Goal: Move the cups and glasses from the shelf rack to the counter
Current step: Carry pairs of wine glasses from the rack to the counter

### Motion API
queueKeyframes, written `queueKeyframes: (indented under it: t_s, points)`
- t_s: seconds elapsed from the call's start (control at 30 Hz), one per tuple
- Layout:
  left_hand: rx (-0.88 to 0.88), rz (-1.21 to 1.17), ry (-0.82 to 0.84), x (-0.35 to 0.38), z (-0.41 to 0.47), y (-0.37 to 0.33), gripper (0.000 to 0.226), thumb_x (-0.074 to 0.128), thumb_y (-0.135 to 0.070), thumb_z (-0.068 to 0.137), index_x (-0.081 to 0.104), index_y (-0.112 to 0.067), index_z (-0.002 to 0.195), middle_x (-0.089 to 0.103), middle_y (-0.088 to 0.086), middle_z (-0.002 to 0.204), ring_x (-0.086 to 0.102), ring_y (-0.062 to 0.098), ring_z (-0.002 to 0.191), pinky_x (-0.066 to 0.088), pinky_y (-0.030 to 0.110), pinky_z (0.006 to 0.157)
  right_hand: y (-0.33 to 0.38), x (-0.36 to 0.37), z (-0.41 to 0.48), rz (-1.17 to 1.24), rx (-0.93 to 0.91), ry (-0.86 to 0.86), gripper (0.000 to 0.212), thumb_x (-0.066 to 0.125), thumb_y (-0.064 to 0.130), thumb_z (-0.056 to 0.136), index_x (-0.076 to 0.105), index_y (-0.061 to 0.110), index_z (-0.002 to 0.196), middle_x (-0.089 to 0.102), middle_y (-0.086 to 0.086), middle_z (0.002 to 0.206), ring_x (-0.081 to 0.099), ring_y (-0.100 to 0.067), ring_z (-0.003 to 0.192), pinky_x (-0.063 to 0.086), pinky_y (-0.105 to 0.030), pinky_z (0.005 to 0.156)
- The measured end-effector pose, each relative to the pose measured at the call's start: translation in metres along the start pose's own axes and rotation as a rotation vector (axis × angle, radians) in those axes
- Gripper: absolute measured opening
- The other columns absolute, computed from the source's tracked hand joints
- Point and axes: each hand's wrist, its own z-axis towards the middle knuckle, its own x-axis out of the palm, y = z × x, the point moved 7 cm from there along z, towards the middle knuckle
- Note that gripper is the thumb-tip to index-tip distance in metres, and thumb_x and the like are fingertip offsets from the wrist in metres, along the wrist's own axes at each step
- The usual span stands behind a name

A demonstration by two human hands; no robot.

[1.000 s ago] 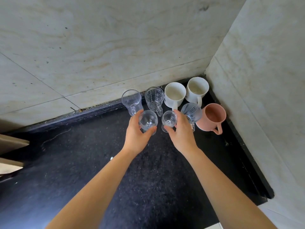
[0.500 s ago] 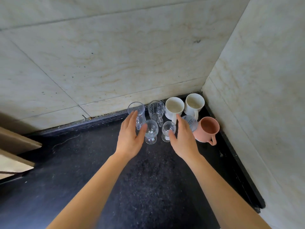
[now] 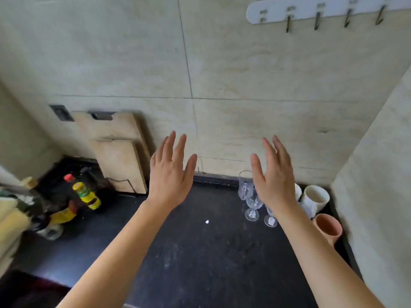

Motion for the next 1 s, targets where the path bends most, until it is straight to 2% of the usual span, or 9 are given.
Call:
queueKeyframes:
  t_s: [0.13, 0.3, 0.47, 0.6, 0.7, 0.87, 1.0]
  points:
    - [-0.196, 0.193, -0.037, -0.075, -0.094, 0.055, 0.059, 0.039, -0.045, 0.101, 0.039, -0.013, 0.150, 0.032, 0.016, 0.159, 0.029, 0.036, 0.145, 0.031, 0.051, 0.111, 0.076, 0.043, -0.046, 0.114, -0.164, 0.124, 0.055, 0.040, 0.044, 0.104, 0.041, 0.016, 0.152, 0.029, -0.014, 0.164, 0.028, -0.030, 0.150, 0.028, -0.045, 0.118]
    - [-0.474, 0.380, -0.052, -0.181, -0.226, 0.135, 0.064, 0.035, -0.050, 0.100, 0.036, -0.014, 0.152, 0.028, 0.016, 0.160, 0.027, 0.036, 0.146, 0.031, 0.053, 0.113, 0.206, 0.101, -0.130, 0.295, -0.357, 0.351, 0.058, 0.044, 0.045, 0.103, 0.040, 0.016, 0.153, 0.029, -0.017, 0.163, 0.028, -0.031, 0.151, 0.026, -0.045, 0.120]
    - [-0.681, 0.478, -0.189, -0.301, -0.338, 0.188, 0.064, 0.036, -0.048, 0.099, 0.035, -0.012, 0.152, 0.029, 0.020, 0.159, 0.027, 0.038, 0.146, 0.028, 0.056, 0.115, 0.348, 0.128, -0.213, 0.406, -0.595, 0.474, 0.062, 0.044, 0.048, 0.101, 0.037, 0.017, 0.155, 0.028, -0.016, 0.164, 0.025, -0.031, 0.151, 0.021, -0.042, 0.120]
    - [-0.849, 0.567, -0.309, -0.404, -0.462, 0.224, 0.064, 0.034, -0.049, 0.098, 0.040, -0.011, 0.150, 0.033, 0.020, 0.157, 0.031, 0.039, 0.144, 0.031, 0.056, 0.112, 0.479, 0.145, -0.313, 0.488, -0.766, 0.560, 0.063, 0.047, 0.047, 0.099, 0.040, 0.015, 0.153, 0.029, -0.019, 0.162, 0.029, -0.035, 0.149, 0.031, -0.051, 0.118]
    - [-0.959, 0.626, -0.340, -0.465, -0.558, 0.249, 0.063, 0.035, -0.049, 0.099, 0.036, -0.014, 0.152, 0.028, 0.015, 0.160, 0.027, 0.034, 0.146, 0.028, 0.053, 0.113, 0.571, 0.160, -0.397, 0.558, -0.863, 0.609, 0.064, 0.045, 0.048, 0.097, 0.039, 0.017, 0.153, 0.031, -0.019, 0.161, 0.035, -0.039, 0.145, 0.036, -0.056, 0.114]
    - [-1.170, 0.705, -0.416, -0.572, -0.712, 0.291, 0.067, 0.030, -0.054, 0.100, 0.030, -0.015, 0.154, 0.023, 0.015, 0.162, 0.021, 0.031, 0.148, 0.020, 0.049, 0.118, 0.727, 0.173, -0.563, 0.678, -1.042, 0.720, 0.059, 0.060, 0.037, 0.097, 0.046, 0.013, 0.149, 0.033, -0.019, 0.160, 0.031, -0.038, 0.148, 0.036, -0.058, 0.113]
    - [-1.294, 0.777, -0.458, -0.646, -0.798, 0.311, 0.069, 0.027, -0.056, 0.099, 0.030, -0.016, 0.154, 0.022, 0.016, 0.162, 0.019, 0.031, 0.149, 0.017, 0.045, 0.119, 0.820, 0.166, -0.674, 0.735, -1.179, 0.806, 0.062, 0.059, 0.040, 0.096, 0.046, 0.012, 0.150, 0.035, -0.021, 0.159, 0.037, -0.038, 0.145, 0.036, -0.054, 0.115]
